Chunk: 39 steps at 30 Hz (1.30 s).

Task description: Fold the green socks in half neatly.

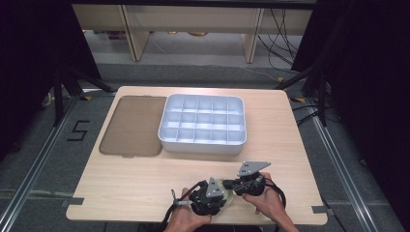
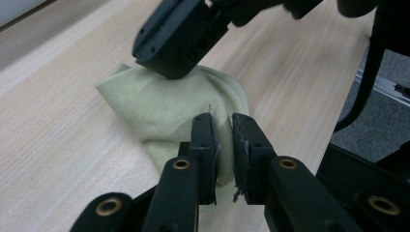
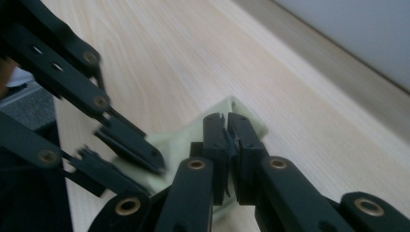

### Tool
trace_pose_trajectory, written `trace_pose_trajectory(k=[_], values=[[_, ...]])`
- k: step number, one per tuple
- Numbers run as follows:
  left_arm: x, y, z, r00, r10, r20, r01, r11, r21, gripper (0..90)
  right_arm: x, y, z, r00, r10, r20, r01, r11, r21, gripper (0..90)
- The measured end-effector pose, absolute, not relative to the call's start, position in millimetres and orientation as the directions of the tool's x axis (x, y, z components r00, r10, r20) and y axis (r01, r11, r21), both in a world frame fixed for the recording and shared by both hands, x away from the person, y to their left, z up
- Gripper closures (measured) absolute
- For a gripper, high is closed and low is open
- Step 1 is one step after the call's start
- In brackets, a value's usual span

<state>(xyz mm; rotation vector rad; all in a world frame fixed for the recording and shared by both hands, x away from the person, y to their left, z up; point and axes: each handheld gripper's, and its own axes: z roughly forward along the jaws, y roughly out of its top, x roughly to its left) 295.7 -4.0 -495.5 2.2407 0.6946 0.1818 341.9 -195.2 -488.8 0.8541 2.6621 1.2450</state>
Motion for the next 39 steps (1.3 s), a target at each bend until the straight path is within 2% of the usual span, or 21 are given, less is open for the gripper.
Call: trace_pose_trajectory(k=[7, 13, 16, 20, 30, 31, 39], values=[[296.5, -1.2, -494.9, 0.837, 0.535, -0.119, 0.442, -0.529, 0.724, 74.5, 345.4, -197.7, -492.9, -0.844, 0.516, 0.145, 0.447, 0.53, 0.72, 86.9], [298.9, 7.7, -481.2, 0.821, 0.526, -0.22, 0.489, -0.451, 0.747, 67.1, 346.1, -197.8, -494.1, -0.841, 0.522, 0.141, 0.449, 0.528, 0.721, 87.0], [301.2, 15.5, -473.5, 0.827, 0.52, -0.212, 0.478, -0.452, 0.753, 69.8, 345.7, -198.7, -494.7, -0.839, 0.523, 0.151, 0.456, 0.524, 0.719, 87.0], [300.9, 17.9, -471.3, 0.833, 0.514, -0.206, 0.476, -0.473, 0.741, 80.8, 344.7, -198.3, -494.4, -0.837, 0.524, 0.159, 0.463, 0.522, 0.717, 87.0], [301.1, 4.1, -490.5, 0.844, 0.501, -0.191, 0.474, -0.531, 0.703, 82.7, 344.1, -198.6, -494.6, -0.838, 0.523, 0.154, 0.459, 0.523, 0.718, 87.0], [302.4, 4.2, -492.5, 0.855, 0.494, -0.161, 0.453, -0.559, 0.694, 82.7, 344.1, -198.6, -494.6, -0.838, 0.523, 0.154, 0.459, 0.523, 0.718, 87.0], [299.5, 0.4, -496.0, 0.858, 0.499, -0.121, 0.432, -0.576, 0.694, 83.2, 344.7, -199.7, -494.5, -0.836, 0.527, 0.154, 0.459, 0.518, 0.722, 85.9]])
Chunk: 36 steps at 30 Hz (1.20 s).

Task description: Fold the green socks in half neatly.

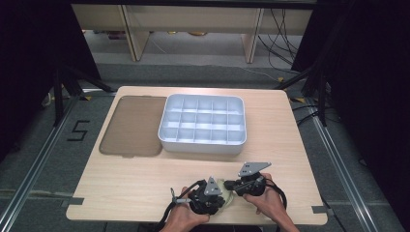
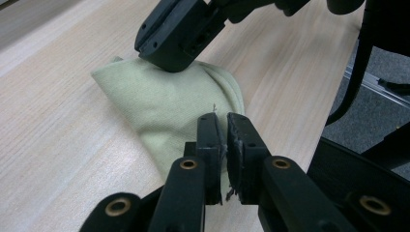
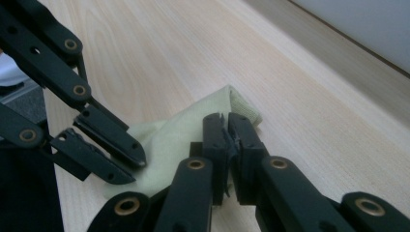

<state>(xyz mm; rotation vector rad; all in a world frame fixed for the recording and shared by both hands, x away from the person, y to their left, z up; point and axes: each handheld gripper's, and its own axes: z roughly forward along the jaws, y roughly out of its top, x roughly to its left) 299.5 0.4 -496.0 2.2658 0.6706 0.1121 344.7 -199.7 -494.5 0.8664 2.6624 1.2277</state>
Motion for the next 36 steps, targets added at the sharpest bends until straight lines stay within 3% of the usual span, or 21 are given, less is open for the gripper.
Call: trace_pose_trajectory(k=[12, 25, 36], values=[[298.2, -0.4, -496.7, 0.854, 0.507, -0.12, 0.435, -0.568, 0.698, 83.0, 343.9, -200.3, -482.2, -0.835, 0.521, 0.176, 0.453, 0.471, 0.757, 84.9], [295.4, -0.2, -498.3, 0.844, 0.524, -0.117, 0.443, -0.557, 0.702, 82.1, 350.9, -200.2, -490.2, -0.789, 0.568, 0.232, 0.532, 0.445, 0.72, 58.1], [294.3, 0.4, -498.5, 0.84, 0.53, -0.115, 0.444, -0.552, 0.706, 81.6, 352.8, -200.3, -490.9, -0.782, 0.567, 0.259, 0.553, 0.44, 0.708, 49.7]])
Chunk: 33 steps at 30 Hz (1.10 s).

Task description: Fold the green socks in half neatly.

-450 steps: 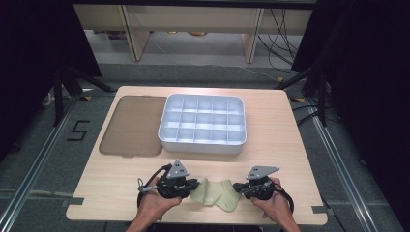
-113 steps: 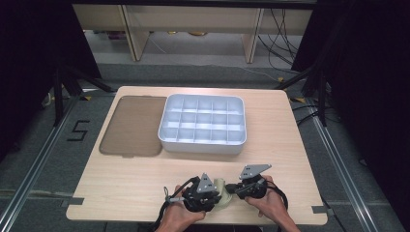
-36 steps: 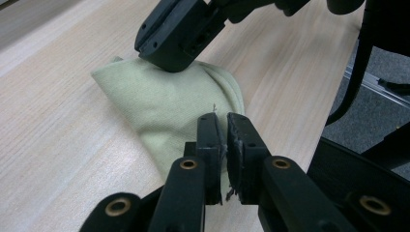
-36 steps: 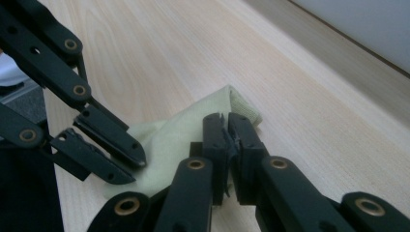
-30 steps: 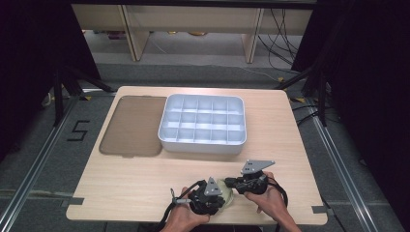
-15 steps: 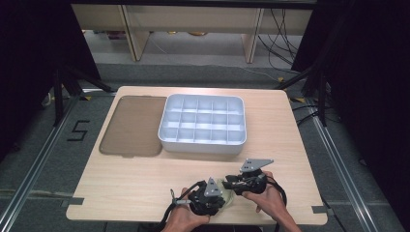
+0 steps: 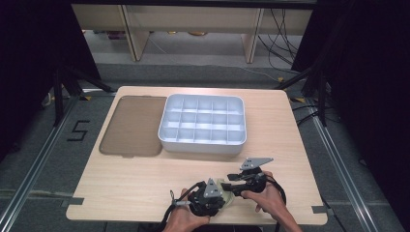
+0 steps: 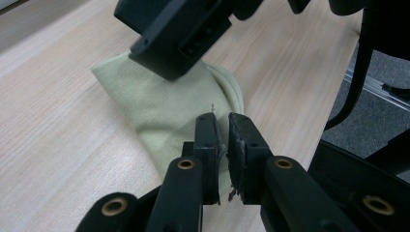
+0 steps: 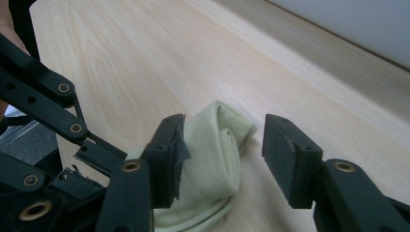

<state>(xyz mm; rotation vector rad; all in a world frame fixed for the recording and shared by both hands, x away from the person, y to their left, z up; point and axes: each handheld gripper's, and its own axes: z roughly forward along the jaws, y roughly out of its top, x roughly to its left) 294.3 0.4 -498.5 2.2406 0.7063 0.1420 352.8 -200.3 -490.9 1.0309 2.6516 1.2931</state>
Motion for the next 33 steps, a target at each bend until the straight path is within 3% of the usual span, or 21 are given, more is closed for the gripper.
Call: trace_pose_trajectory(k=[12, 33], values=[[293.7, 0.5, -499.1, 0.852, 0.513, -0.108, 0.423, -0.552, 0.719, 80.6, 358.8, -190.8, -501.0, -0.78, 0.579, 0.238, 0.573, 0.507, 0.644, 45.7], [291.3, -0.1, -500.4, 0.848, 0.52, -0.105, 0.426, -0.549, 0.719, 80.7, 360.4, -190.7, -502.7, -0.766, 0.565, 0.306, 0.61, 0.49, 0.623, 45.8]])
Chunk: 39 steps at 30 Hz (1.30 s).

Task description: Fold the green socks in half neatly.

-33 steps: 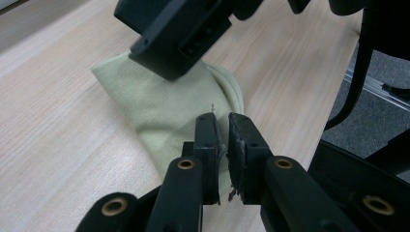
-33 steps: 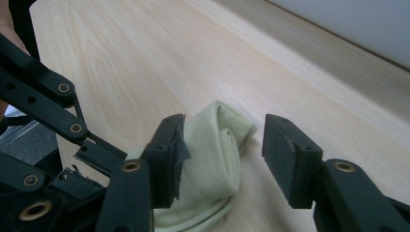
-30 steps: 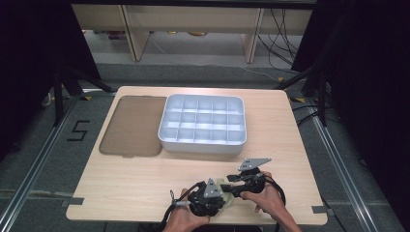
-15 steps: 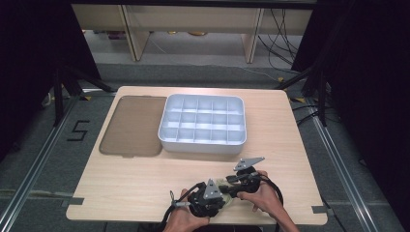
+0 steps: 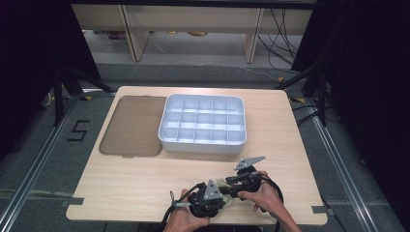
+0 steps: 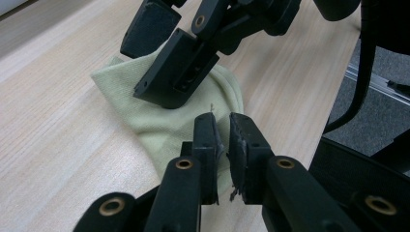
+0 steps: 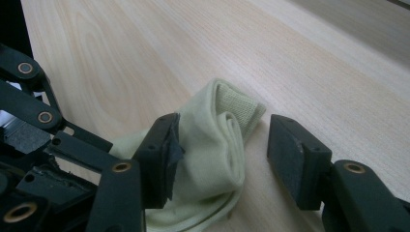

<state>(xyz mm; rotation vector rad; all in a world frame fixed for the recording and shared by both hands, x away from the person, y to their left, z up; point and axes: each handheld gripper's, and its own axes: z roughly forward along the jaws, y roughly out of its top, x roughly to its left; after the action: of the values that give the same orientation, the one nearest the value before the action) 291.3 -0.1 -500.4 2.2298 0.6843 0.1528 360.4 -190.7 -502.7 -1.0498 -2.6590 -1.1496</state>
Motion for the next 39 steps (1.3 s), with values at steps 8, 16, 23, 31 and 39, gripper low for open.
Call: trace_pose_trajectory(k=[8, 16, 23, 31, 39], values=[[290.3, 0.4, -499.5, 0.845, 0.521, -0.118, 0.434, -0.541, 0.721, 78.1, 356.7, -186.1, -505.6, -0.777, 0.559, 0.291, 0.596, 0.502, 0.626, 56.0], [284.8, 25.8, -485.0, 0.822, 0.522, -0.226, 0.486, -0.438, 0.756, 65.4, 356.2, -187.0, -506.7, -0.768, 0.557, 0.316, 0.611, 0.489, 0.623, 62.3], [284.2, 61.2, -480.2, 0.799, 0.559, -0.221, 0.503, -0.421, 0.755, 59.1, 356.4, -187.5, -506.9, -0.763, 0.557, 0.327, 0.618, 0.483, 0.62, 62.9], [287.1, 83.2, -484.8, 0.757, 0.609, -0.238, 0.552, -0.401, 0.731, 49.8, 356.4, -187.8, -507.2, -0.762, 0.557, 0.331, 0.621, 0.48, 0.62, 63.5], [292.2, 104.3, -488.3, 0.737, 0.643, -0.209, 0.562, -0.412, 0.717, 39.1, 357.3, -188.7, -508.0, -0.76, 0.552, 0.342, 0.624, 0.475, 0.62, 64.0]])
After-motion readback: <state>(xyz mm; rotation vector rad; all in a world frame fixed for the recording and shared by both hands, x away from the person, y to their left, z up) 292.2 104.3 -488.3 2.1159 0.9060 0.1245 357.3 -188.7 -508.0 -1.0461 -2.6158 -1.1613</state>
